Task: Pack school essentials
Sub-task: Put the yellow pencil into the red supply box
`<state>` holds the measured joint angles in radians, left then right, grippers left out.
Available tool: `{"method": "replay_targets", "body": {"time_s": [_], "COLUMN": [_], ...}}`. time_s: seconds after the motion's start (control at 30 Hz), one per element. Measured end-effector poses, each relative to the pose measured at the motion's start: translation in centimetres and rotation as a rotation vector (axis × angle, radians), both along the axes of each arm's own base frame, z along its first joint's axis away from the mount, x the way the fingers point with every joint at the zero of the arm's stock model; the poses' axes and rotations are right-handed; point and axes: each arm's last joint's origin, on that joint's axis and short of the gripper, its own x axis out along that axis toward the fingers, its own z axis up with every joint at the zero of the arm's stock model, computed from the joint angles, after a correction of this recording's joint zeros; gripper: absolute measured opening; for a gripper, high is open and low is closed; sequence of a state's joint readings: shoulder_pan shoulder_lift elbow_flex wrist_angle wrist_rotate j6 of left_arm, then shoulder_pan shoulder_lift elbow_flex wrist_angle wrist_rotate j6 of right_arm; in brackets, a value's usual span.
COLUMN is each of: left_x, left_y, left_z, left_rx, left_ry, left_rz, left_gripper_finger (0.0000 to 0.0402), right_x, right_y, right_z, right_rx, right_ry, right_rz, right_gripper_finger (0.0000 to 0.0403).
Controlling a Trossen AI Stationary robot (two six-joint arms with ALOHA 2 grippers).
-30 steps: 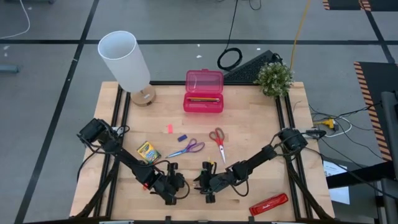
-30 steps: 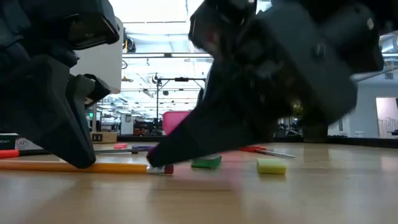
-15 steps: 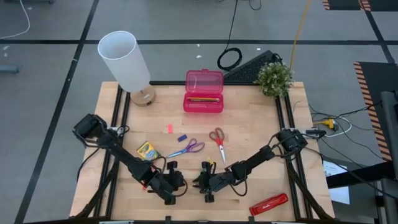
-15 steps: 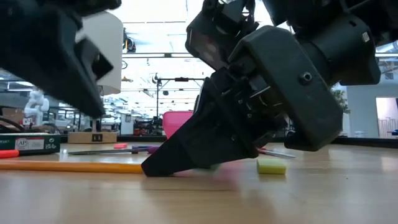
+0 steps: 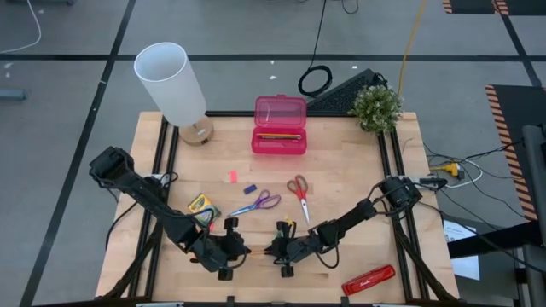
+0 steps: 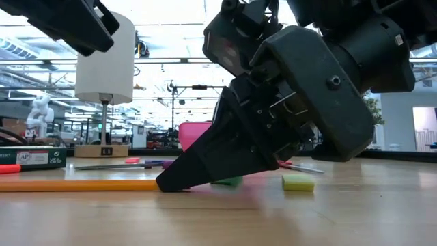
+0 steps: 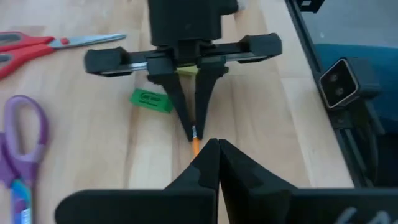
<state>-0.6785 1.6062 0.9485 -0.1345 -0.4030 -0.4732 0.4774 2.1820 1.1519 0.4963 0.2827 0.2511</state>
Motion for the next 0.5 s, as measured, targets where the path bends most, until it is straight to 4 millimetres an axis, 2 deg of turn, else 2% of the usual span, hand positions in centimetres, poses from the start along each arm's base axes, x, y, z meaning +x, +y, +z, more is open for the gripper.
{"method": "replay_targets", "body": {"time_s": [0.5], "left_x": [-0.7], "left_y": [1.0], "left_z": [-0.7], "left_rx": [0.123], "left_ry": [0.086], "left_rz": [0.059], "left_gripper_finger": [0.0005], "right_x": [0.1], "right_y": [-0.5], "right_z": [2.3], "right_rx": [0.019], "right_ry": [-0.01], "right_rz": [0.071], "right_gripper_finger": [0.0015]}}
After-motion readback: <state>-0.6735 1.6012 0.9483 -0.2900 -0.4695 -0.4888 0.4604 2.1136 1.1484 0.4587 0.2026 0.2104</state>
